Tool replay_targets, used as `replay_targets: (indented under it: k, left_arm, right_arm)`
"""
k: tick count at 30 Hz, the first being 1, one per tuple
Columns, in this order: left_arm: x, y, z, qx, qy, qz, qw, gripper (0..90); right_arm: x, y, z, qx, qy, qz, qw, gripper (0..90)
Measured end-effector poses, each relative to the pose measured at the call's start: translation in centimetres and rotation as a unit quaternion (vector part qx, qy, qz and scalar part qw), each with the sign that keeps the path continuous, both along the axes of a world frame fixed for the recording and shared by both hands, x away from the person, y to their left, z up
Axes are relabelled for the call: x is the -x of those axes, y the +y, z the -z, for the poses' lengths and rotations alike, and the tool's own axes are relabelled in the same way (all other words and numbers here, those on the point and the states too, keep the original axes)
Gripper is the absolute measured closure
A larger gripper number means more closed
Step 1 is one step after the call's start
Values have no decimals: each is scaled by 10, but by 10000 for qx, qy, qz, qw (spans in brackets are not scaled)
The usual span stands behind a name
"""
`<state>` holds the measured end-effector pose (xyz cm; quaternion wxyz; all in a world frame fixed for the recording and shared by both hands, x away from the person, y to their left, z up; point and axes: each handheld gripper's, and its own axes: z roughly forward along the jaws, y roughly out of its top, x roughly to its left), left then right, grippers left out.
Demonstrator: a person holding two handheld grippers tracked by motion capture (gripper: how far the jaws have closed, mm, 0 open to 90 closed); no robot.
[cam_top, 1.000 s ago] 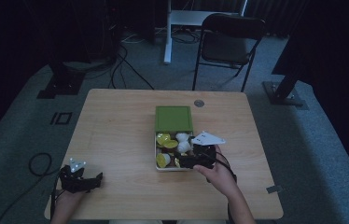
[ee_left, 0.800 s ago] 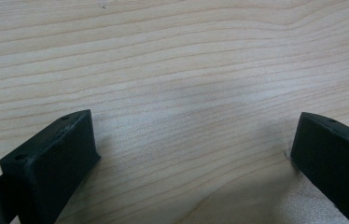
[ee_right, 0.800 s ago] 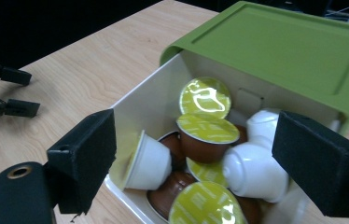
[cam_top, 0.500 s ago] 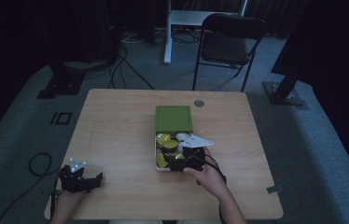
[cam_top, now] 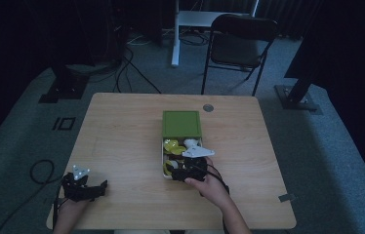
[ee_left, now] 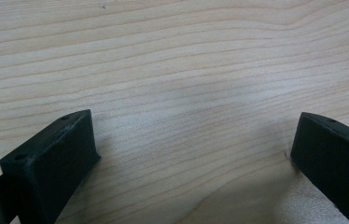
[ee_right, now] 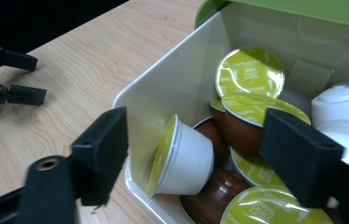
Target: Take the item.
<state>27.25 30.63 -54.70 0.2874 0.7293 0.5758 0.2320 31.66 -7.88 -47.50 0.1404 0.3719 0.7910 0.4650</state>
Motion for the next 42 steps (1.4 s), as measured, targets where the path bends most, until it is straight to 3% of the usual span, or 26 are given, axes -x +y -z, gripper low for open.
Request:
replay_targets:
  k: [1,3,10,13,22,27,29,33,42]
  left_arm:
    - [0,0,0,-3,4,5,10000,4]
    - [0,0,0,-4,2,4,10000,4]
    - [0,0,0,-10,6,7,10000,4]
    - [0,0,0,-13,7,10,10000,4]
    - [0,0,0,-12,5,10,10000,4]
    - [0,0,0,-13,6,10,10000,4]
    - [0,0,0,-14,10,10,10000,4]
    - [0,0,0,-13,6,10,10000,4]
    - [0,0,0,-13,7,10,10000,3]
  right_arm:
    - [0,0,0,0,0,0,10000,246]
    - [0,2,3,-53,22,39,10000,331]
    - [0,4,12,-19,105,211,9997,410]
    - [0,6,15,-12,168,167,9997,448]
    - [-1,11,22,38,360,131,9993,463]
    - [-1,13,24,126,353,133,9992,483]
    - [-1,15,27,218,318,157,9991,529]
    - [-1,14,27,166,343,170,9991,546]
    - [0,12,18,217,202,110,9995,560]
